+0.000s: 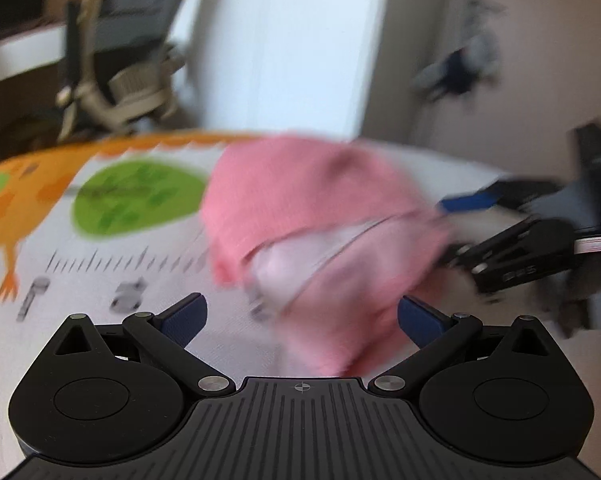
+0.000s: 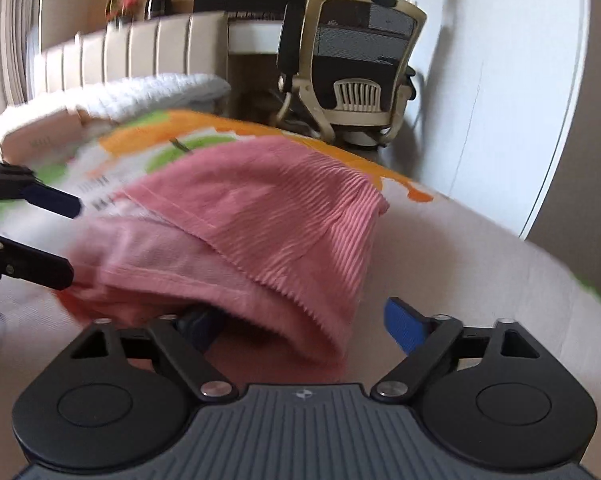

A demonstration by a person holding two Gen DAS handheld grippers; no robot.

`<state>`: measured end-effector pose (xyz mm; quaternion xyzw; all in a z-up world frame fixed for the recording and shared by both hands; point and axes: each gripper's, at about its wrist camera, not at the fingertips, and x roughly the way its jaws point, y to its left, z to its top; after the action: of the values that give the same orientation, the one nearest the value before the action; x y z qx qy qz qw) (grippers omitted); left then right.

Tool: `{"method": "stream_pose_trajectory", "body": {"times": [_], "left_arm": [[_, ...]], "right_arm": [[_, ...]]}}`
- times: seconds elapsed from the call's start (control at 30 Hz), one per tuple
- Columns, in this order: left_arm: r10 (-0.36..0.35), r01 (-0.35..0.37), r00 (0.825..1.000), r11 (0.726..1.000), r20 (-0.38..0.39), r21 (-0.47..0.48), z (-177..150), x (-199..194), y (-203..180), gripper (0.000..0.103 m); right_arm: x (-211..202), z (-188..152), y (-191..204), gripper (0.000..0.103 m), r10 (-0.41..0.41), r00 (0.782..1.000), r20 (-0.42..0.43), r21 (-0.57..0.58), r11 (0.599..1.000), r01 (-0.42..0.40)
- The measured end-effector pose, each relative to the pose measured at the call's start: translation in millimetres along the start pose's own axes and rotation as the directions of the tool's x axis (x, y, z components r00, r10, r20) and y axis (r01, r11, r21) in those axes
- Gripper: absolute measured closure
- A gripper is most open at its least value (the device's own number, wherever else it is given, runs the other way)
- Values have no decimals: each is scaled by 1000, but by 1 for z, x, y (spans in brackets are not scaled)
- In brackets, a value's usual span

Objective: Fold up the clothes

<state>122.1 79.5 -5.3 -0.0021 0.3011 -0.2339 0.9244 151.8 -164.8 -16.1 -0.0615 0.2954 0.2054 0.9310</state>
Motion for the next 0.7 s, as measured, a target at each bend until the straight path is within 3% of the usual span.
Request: {"method": "stream_pose_trajectory", "body": {"times": [0.07, 0.13, 0.27, 0.37, 0.43, 0.47, 0.53, 0.63, 0.7], "left_arm": [[-41, 40, 998, 999, 53, 22, 8, -7, -6, 0], [-25, 22, 996, 999, 81, 44, 14, 2, -13, 0], [40, -41, 999, 998, 22, 52, 12, 41, -18, 0], [70, -67, 997, 995, -35, 73, 6, 61, -21, 0], [71, -66, 996, 993, -48, 99, 3, 60, -22, 0], [58, -53, 997, 994, -58, 93, 4, 58, -20, 0], [10, -7, 998, 999, -68, 51, 7, 51, -12, 0], [-91, 91, 996, 995, 3, -42, 19, 31, 5, 0], [-37, 39, 999, 996, 30, -82, 26, 31, 15, 0]], "right_arm": [[-14, 2, -8, 0, 19, 998, 52, 77, 997, -23], [-19, 8, -19, 0, 33, 994, 101, 181, 982, -51], [-5, 24, -31, 0, 19, 991, 132, 309, 949, -60], [27, 38, -21, 0, -73, 997, 32, 256, 965, 63], [57, 43, -14, 0, -154, 981, -117, 205, 963, 176], [66, 43, -13, 0, -172, 973, -154, 195, 960, 200], [69, 40, -15, 0, -164, 973, -161, 211, 958, 197], [70, 35, -18, 0, -154, 974, -164, 234, 954, 190], [69, 33, -20, 0, -146, 975, -167, 250, 950, 186]]}}
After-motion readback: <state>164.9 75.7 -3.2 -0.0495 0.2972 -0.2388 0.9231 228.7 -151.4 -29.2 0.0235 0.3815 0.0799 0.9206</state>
